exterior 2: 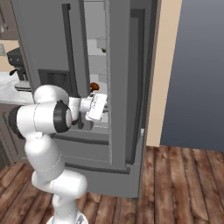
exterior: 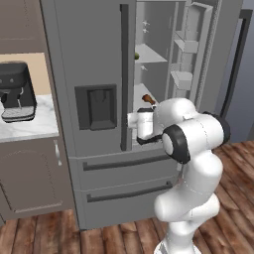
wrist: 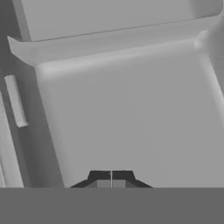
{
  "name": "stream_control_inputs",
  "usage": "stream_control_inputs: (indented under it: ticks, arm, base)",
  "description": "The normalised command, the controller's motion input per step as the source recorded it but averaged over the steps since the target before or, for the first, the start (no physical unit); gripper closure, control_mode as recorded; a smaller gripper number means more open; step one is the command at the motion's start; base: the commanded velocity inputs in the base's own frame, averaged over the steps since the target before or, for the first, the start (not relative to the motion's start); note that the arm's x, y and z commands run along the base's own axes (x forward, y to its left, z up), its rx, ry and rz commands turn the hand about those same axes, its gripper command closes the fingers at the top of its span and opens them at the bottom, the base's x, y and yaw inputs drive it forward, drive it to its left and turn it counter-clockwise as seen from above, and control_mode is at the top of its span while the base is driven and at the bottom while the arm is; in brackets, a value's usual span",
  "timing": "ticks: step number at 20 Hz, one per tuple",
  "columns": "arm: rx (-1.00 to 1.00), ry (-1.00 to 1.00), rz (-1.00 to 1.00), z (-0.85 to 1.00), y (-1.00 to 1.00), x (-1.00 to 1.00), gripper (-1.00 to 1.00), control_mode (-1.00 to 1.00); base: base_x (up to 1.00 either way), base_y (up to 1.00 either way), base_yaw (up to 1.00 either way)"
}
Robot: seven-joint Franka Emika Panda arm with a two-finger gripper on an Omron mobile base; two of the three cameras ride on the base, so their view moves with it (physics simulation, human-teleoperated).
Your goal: Gather the carrot and cucumber from the fridge and place them on a tray on the dining counter. Then gather the chicken drumsticks from the fridge and place them on the other tray.
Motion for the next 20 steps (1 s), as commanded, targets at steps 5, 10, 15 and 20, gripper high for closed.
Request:
stream_control_inputs:
  ticks: [5, 10, 15, 20]
  arm:
    - [-0.05, 0.00, -0.19, -0.19, -0.58, 0.12, 1.00, -1.00]
    - [-0.03, 0.00, -0.16, -0.25, -0.80, 0.07, 1.00, -1.00]
    - [0.00, 0.00, -0.07, -0.21, -0.98, 0.00, 1.00, -1.00]
    - [0.00, 0.00, 0.00, -0.23, -1.00, 0.00, 1.00, -1.00]
  base:
    - [0.00, 0.00, 0.00]
    - [0.00, 0.00, 0.00]
    - [0.00, 0.00, 0.00]
    - [0.00, 0.00, 0.00]
